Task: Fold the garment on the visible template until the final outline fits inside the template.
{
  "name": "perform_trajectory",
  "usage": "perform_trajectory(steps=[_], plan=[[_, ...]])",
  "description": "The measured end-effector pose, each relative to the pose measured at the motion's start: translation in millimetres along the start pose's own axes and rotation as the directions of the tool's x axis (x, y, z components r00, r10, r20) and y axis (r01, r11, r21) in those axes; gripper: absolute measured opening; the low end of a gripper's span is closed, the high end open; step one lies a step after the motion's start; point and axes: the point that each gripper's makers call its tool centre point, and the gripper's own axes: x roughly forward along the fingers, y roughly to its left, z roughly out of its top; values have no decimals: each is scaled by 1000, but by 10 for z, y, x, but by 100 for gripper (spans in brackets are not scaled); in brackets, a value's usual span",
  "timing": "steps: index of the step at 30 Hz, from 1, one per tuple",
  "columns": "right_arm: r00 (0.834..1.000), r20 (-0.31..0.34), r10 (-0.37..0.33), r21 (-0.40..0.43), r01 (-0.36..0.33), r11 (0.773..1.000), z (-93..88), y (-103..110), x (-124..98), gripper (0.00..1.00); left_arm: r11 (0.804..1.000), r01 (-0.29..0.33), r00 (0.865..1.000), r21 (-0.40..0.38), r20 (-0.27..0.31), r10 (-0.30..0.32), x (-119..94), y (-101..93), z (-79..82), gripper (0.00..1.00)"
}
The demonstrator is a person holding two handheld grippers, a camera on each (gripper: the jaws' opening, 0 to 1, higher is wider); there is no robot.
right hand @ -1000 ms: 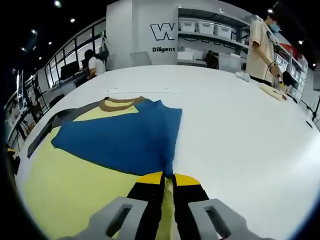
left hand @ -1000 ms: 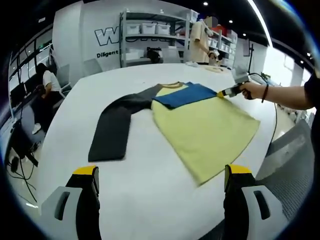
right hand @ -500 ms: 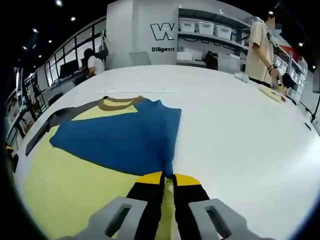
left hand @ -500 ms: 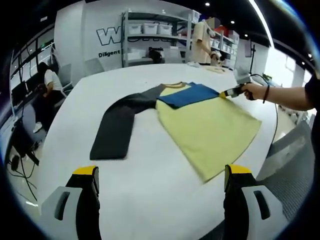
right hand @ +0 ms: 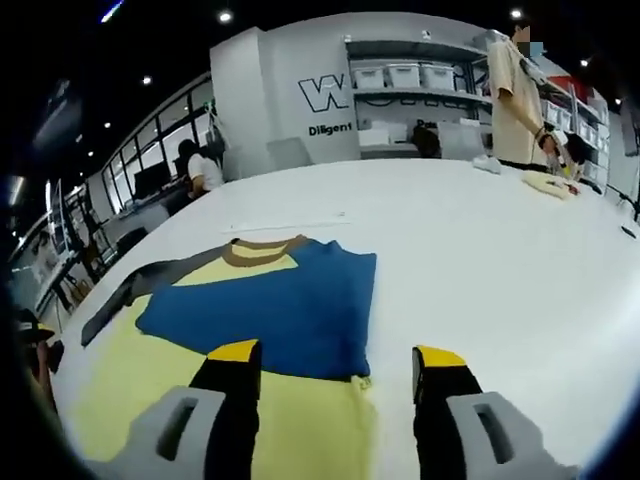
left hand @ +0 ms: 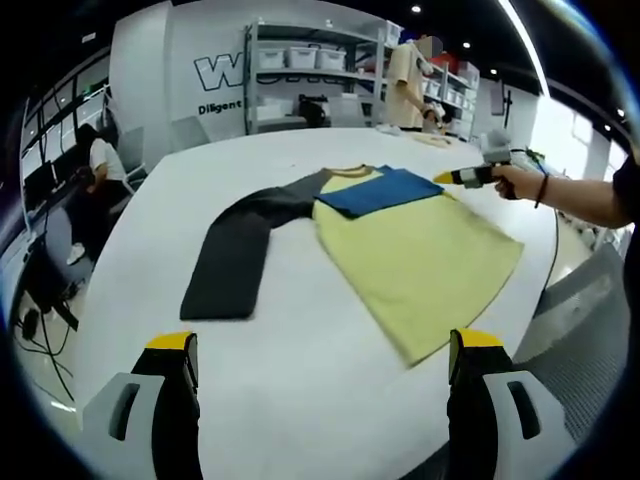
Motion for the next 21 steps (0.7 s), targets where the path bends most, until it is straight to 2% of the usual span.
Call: perform_trajectory(steps=[9,21], plan=[[996,7,87,-46,-87,995,55,283,-117,99,1000,5,1000,-2,2,-5,8,-13,10,99],[976,21,218,-123,-214,969,123,700,-574,99,1000,19,999,-9,26,-19,7,-40,80,99]])
